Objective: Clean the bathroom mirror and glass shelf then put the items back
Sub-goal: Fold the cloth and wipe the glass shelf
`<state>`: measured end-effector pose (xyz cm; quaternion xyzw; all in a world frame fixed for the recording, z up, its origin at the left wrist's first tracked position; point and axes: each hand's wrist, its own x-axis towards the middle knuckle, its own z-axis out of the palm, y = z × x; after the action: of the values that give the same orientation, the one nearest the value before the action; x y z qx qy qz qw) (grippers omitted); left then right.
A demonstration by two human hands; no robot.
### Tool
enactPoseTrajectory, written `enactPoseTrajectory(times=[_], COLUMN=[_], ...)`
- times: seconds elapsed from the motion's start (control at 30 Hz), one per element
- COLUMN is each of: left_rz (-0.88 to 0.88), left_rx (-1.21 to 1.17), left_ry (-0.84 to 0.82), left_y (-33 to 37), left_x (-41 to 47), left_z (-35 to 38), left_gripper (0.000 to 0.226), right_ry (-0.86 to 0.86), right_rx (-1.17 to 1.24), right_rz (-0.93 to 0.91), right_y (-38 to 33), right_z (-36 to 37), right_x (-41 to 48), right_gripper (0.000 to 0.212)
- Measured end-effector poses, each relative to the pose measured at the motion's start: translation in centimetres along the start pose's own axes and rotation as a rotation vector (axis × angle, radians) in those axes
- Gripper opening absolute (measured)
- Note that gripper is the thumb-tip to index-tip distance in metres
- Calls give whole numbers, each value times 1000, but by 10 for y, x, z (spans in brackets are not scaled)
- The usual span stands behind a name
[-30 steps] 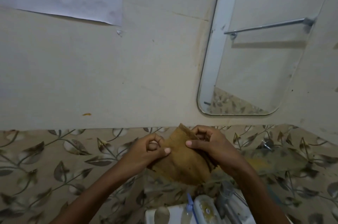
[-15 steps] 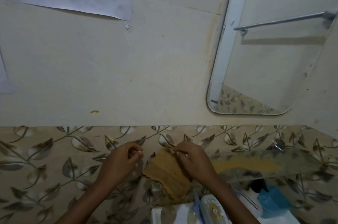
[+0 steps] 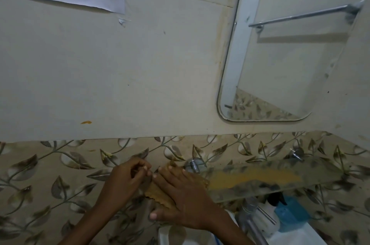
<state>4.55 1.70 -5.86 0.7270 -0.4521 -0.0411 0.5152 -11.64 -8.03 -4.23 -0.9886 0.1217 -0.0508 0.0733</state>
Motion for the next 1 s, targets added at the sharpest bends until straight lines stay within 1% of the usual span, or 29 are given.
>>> enactPoseTrajectory(times=[0.07, 0.1, 0.13, 0.17, 0.23, 0.3, 0.33, 0.37, 0.5, 0.7, 0.73, 0.83, 0.87, 0.9, 1.0], left_rz=[5, 8, 8, 10, 14, 11, 6, 5, 23, 72, 78, 105, 123, 143, 164], left_rx=[-4, -8, -11, -18, -30, -42, -44, -44, -27, -41, -40, -11, 29, 79, 228], left_ry=[-1, -3, -9, -14, -19, -20, -19, -16, 4, -7, -17, -54, -57, -56, -80], left_y=[0, -1, -2, -1, -2, -2, -2, -2, -4, 7, 10, 18, 22, 25, 36], left_x=[0, 1, 1, 2, 1, 0, 0, -1, -4, -6, -6, -4, -5, -6, -8], left_z=[2, 2, 3, 3, 5, 7, 8, 9, 11, 23, 26, 38, 42, 47, 62], left_gripper=[21, 21, 22, 22, 23, 24, 25, 27, 30, 34, 32, 12, 13, 20, 49], right_ry=[14, 43, -12, -30, 2, -36, -38, -2, 47, 77, 79, 102, 103, 101, 82], right_rx=[-60, -158, -227, -274, -294, -237, -171, -125, -31, 10, 9, 45, 66, 83, 119], right_rz=[-55, -98, -42, 15, 47, 39, 4, -9, 39, 124, 139, 187, 204, 223, 306], right_y=[7, 13, 16, 21, 32, 42, 48, 53, 69, 92, 94, 100, 100, 99, 96], right_z=[3, 5, 4, 5, 10, 7, 6, 5, 0, -3, -4, -4, -5, -7, -9], right_x=[-7, -11, -16, -19, -27, -38, -42, -46, -64, -72, -71, -66, -64, -62, -53], right_gripper=[86, 85, 85, 86, 82, 76, 74, 73, 65, 67, 66, 70, 72, 71, 52])
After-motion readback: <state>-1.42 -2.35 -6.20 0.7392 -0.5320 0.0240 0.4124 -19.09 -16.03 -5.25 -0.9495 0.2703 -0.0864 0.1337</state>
